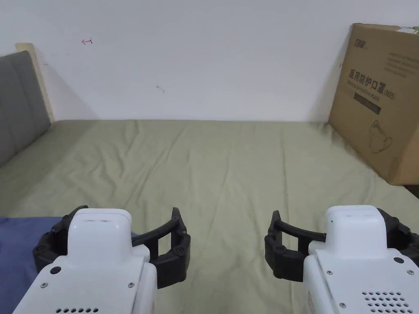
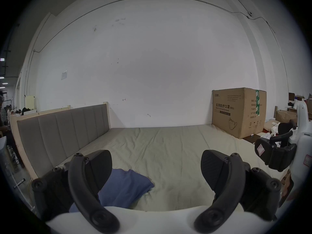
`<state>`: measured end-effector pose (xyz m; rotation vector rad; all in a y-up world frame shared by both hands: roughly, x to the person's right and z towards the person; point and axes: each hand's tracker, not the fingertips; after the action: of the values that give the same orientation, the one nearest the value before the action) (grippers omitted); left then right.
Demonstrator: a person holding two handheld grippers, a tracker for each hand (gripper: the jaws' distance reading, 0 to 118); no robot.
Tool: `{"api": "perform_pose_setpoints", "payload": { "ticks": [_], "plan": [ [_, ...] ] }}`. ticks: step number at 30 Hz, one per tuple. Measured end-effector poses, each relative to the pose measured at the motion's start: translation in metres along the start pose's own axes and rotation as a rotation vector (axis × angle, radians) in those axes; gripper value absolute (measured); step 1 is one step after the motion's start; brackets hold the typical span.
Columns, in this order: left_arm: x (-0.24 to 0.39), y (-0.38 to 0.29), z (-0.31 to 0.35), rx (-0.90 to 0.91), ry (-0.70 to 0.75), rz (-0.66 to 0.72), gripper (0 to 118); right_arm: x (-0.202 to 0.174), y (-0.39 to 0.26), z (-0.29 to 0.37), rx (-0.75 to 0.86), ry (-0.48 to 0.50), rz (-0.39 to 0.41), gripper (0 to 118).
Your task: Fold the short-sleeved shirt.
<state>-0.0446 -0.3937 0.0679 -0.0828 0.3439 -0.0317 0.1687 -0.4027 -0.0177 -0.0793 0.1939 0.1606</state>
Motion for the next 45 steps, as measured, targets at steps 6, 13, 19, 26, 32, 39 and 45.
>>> {"api": "perform_pose_setpoints", "payload": {
  "ticks": [6, 13, 19, 26, 32, 39, 45],
  "plan": [
    [-0.018, -0.003, -0.003, 0.022, -0.032, 0.349, 109, -0.042, -0.004, 0.001, 0.03, -0.189, 0.526, 118],
    [-0.059, -0.055, -0.019, -0.104, -0.042, 1.078, 110, -0.074, -0.04, 0.001, 0.027, -0.123, 0.889, 118],
    [-0.044, -0.031, -0.019, -0.076, 0.049, 0.688, 110, -0.057, -0.017, -0.005, -0.067, -0.052, 0.497, 118],
    [0.015, -0.005, -0.009, 0.057, 0.043, -0.093, 110, -0.011, -0.011, -0.014, -0.148, -0.015, -0.218, 118],
    [0.019, -0.013, -0.005, 0.007, -0.082, -0.017, 110, 0.004, -0.032, -0.02, -0.148, 0.001, -0.184, 118],
    [0.01, -0.01, -0.006, -0.003, -0.072, 0.009, 114, -0.014, -0.018, -0.006, -0.084, -0.042, -0.08, 118],
    [0.016, -0.007, -0.003, -0.029, -0.019, -0.028, 20, -0.021, -0.011, 0.002, -0.082, -0.088, 0.023, 94]
  ]
}}
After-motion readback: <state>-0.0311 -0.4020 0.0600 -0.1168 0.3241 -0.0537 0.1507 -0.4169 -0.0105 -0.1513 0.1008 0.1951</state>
